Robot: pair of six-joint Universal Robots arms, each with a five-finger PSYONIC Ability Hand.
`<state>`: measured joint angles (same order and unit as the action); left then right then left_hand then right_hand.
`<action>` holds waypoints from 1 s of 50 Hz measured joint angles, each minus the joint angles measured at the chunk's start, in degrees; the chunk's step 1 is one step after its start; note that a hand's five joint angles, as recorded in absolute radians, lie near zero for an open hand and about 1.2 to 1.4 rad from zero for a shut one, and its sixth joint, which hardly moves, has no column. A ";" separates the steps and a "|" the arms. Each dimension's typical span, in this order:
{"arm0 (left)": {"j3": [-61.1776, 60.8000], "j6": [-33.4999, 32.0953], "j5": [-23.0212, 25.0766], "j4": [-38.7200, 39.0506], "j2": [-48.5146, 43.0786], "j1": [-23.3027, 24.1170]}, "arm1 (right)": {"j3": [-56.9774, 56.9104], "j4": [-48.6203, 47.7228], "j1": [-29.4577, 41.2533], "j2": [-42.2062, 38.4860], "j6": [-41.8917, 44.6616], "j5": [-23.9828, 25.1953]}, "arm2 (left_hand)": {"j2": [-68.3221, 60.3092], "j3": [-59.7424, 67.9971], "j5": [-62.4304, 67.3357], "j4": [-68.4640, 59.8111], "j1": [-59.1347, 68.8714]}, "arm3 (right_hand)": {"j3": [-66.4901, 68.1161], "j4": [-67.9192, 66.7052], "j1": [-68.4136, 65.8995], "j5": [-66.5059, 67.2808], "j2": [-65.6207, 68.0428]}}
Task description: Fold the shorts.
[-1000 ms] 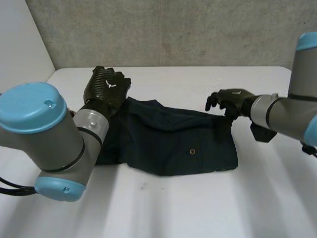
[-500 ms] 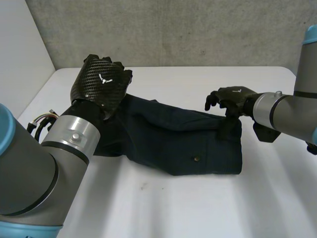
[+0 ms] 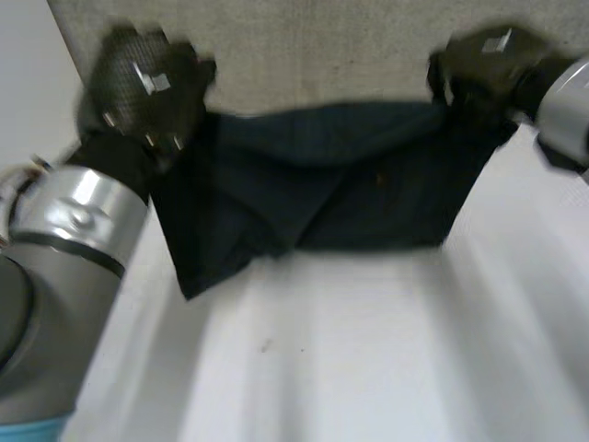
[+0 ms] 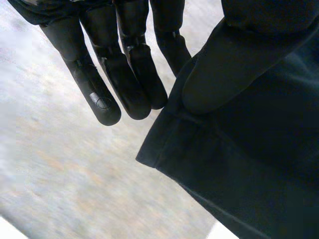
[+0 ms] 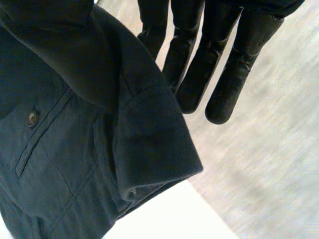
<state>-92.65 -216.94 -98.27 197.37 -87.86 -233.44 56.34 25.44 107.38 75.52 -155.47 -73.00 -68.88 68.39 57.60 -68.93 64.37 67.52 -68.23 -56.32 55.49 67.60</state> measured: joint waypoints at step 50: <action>38.03 0.52 -3.36 9.41 -36.43 -7.34 | -6.28 -30.15 6.32 -21.22 2.13 -8.67 | -0.01 0.09 0.00 -0.02 0.24 | 0.00 -0.13 -0.36 0.64 0.00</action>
<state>-54.63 -216.43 -101.63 206.78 -124.29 -240.78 50.05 -4.72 113.71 54.30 -153.34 -81.67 -68.89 68.48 57.60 -68.95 64.62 67.52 -68.36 -56.67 56.12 67.60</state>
